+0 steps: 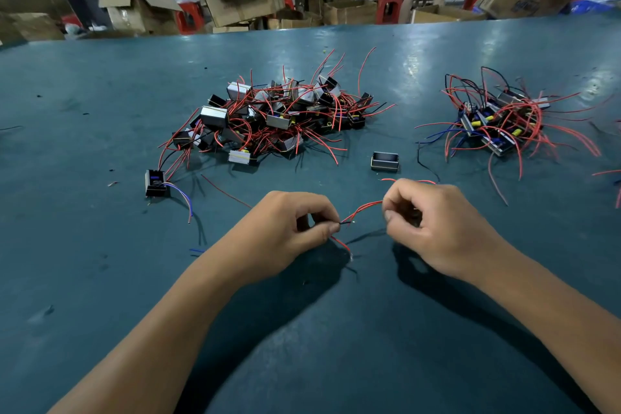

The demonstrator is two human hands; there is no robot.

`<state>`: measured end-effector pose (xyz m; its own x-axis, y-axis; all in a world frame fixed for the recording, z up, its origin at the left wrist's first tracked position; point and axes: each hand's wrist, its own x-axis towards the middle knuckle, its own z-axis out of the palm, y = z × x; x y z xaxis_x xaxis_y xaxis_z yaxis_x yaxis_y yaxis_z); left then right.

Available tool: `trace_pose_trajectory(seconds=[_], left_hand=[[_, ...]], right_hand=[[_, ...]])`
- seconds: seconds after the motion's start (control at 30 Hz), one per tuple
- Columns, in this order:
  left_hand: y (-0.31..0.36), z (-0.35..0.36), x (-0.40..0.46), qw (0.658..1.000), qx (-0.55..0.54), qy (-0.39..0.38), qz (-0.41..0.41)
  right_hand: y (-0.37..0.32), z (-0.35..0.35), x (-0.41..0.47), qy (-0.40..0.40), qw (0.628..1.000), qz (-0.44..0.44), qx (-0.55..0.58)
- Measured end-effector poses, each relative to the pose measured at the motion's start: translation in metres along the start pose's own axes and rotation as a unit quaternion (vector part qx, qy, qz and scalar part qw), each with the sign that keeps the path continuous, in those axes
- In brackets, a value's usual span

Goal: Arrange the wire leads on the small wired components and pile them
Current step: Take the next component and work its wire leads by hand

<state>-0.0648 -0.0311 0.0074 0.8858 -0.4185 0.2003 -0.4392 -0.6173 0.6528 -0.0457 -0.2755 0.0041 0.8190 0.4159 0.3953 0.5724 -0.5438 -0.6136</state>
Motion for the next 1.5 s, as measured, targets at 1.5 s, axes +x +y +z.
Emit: trace_pose_trajectory(seconds=[1.5], left_hand=[[0.003, 0.009, 0.003, 0.996, -0.084, 0.023, -0.025]], right_hand=[[-0.034, 0.012, -0.004, -0.109, 0.834, 0.34, 0.42]])
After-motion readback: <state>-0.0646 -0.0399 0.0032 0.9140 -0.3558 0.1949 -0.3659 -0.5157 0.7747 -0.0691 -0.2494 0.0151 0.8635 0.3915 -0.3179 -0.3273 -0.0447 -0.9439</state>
